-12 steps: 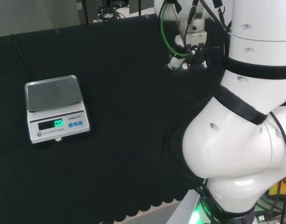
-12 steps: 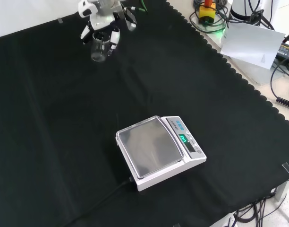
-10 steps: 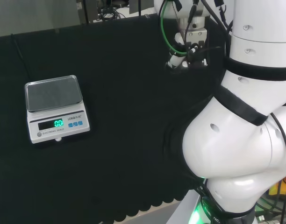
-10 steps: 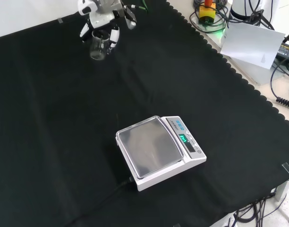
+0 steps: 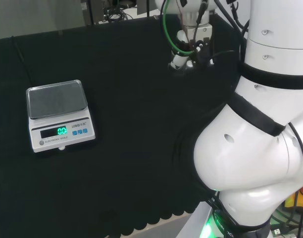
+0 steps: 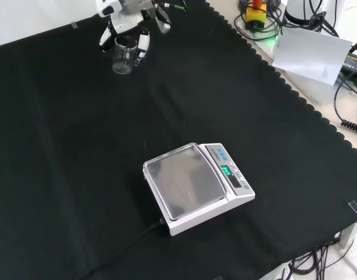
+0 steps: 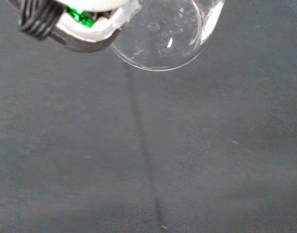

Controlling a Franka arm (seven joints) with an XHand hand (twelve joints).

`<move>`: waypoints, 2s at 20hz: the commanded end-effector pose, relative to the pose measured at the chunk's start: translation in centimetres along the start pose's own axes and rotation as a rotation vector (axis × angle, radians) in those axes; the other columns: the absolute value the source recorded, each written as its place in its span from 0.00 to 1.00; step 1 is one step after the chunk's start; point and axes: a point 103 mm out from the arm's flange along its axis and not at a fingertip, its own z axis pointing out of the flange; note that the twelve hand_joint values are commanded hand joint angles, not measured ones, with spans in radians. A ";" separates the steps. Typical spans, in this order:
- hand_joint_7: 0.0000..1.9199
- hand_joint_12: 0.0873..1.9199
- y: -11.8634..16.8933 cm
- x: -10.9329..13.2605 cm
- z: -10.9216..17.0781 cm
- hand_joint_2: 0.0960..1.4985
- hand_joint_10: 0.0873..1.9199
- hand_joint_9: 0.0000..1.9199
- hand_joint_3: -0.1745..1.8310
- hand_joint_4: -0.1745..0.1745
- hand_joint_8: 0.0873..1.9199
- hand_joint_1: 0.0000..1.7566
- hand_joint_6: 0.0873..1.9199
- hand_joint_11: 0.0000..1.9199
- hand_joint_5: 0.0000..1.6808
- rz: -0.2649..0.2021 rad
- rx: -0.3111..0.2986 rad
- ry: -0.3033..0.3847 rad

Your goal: Put the beaker on the electronic balance.

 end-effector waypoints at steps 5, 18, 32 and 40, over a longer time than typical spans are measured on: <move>0.43 0.34 0.1 11.7 -4.4 0.61 0.53 0.59 0.35 0.61 0.70 0.67 0.71 0.68 0.48 -0.233 -0.022 -0.074; 0.45 0.34 -1.8 29.2 -5.3 0.59 0.53 0.60 0.38 0.62 0.70 0.67 0.70 0.68 0.49 -0.541 0.012 -0.188; 0.45 0.34 -4.5 34.7 -3.5 0.57 0.53 0.60 0.39 0.62 0.69 0.67 0.70 0.67 0.50 -0.699 0.051 -0.228; 0.45 0.34 -4.8 36.0 -1.5 0.57 0.53 0.60 0.39 0.62 0.69 0.67 0.70 0.67 0.50 -0.732 0.090 -0.244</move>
